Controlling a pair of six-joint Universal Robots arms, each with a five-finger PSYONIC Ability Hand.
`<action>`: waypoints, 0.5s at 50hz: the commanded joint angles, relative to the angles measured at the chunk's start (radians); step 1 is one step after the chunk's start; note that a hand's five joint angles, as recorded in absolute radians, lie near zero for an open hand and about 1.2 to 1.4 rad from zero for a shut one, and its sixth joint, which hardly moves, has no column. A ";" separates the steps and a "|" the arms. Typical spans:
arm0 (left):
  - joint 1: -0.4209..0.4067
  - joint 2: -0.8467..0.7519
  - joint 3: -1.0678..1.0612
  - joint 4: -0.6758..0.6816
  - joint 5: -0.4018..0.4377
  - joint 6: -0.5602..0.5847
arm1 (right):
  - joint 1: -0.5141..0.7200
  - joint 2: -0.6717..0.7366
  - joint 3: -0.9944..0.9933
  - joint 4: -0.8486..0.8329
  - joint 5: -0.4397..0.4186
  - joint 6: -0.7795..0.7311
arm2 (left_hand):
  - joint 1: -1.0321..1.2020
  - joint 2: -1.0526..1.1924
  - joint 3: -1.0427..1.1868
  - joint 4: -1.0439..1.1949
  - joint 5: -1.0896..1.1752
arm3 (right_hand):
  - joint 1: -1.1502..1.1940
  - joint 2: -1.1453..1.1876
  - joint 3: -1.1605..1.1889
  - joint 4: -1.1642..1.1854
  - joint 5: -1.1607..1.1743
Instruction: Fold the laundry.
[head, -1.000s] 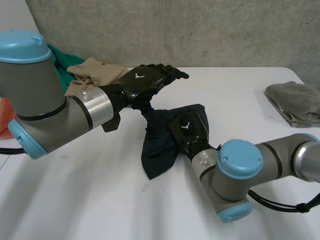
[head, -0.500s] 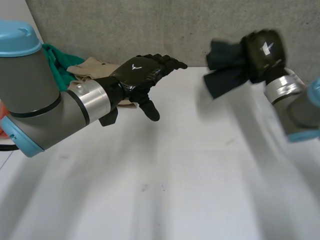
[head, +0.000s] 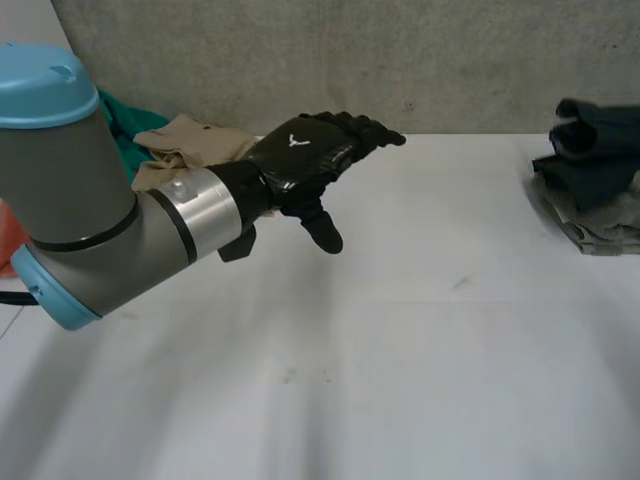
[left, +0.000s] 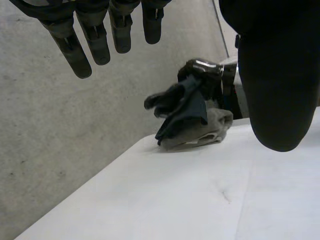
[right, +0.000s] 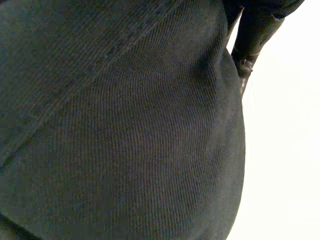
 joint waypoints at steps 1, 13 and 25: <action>-0.013 0.009 -0.037 0.029 -0.001 0.002 | -0.042 0.102 -0.005 -0.002 -0.097 -0.016 | 0.039 -0.007 -0.015 -0.006 -0.019 | 0.452 0.217 0.262 0.220 0.384; -0.020 0.011 -0.043 0.038 -0.001 0.002 | -0.078 0.098 0.038 0.014 -0.089 -0.024 | 0.039 -0.007 -0.015 -0.006 -0.019 | -0.574 -0.808 -0.764 -0.805 -0.641; -0.020 0.031 -0.044 0.037 -0.001 0.002 | -0.226 -0.229 0.249 0.352 -0.040 -0.077 | 0.039 -0.007 -0.015 -0.006 -0.019 | -0.770 -1.004 -0.960 -1.002 -0.837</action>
